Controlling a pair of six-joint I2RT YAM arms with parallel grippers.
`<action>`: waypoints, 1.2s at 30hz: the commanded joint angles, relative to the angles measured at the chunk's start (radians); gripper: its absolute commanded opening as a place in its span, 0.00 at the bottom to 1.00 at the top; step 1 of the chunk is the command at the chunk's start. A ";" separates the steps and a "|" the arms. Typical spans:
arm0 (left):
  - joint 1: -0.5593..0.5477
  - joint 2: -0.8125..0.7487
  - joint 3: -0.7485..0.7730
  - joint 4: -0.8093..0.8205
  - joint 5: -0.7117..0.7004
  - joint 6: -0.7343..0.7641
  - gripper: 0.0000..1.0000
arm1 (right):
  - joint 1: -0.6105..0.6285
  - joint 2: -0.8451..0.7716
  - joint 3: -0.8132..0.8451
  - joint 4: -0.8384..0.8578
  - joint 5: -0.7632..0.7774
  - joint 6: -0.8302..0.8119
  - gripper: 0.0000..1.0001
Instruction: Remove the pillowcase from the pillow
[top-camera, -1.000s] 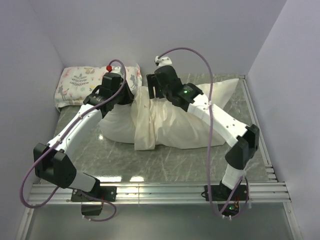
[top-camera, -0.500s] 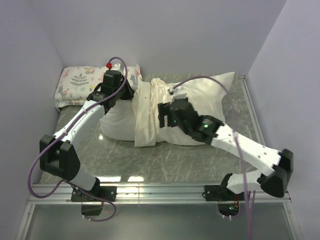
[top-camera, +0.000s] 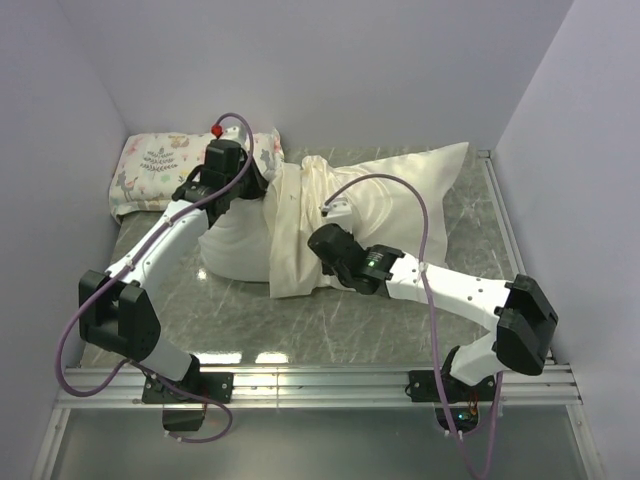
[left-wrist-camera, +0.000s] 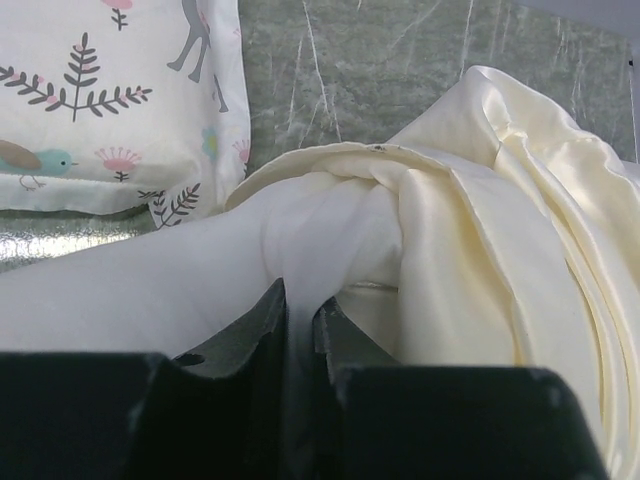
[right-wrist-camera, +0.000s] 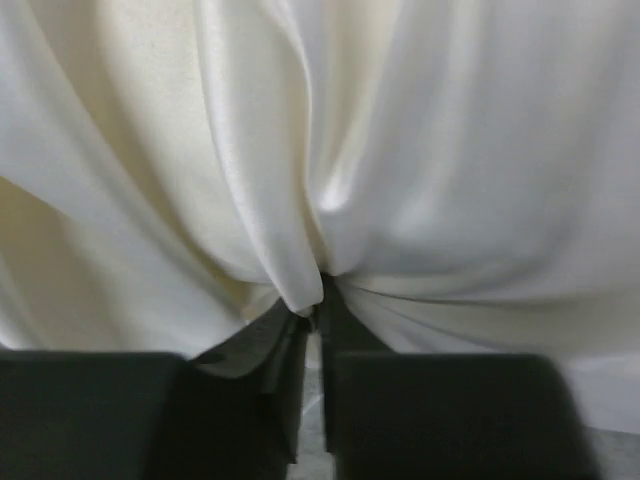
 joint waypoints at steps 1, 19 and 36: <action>0.038 -0.003 0.005 -0.132 -0.018 0.030 0.17 | -0.021 -0.072 -0.060 -0.052 0.124 0.082 0.04; 0.071 -0.237 0.060 -0.213 -0.015 0.091 0.99 | -0.192 -0.123 -0.071 -0.048 -0.109 0.013 0.00; -0.134 -0.489 -0.219 -0.266 -0.340 -0.103 0.99 | -0.275 0.001 0.176 -0.114 -0.205 -0.036 0.00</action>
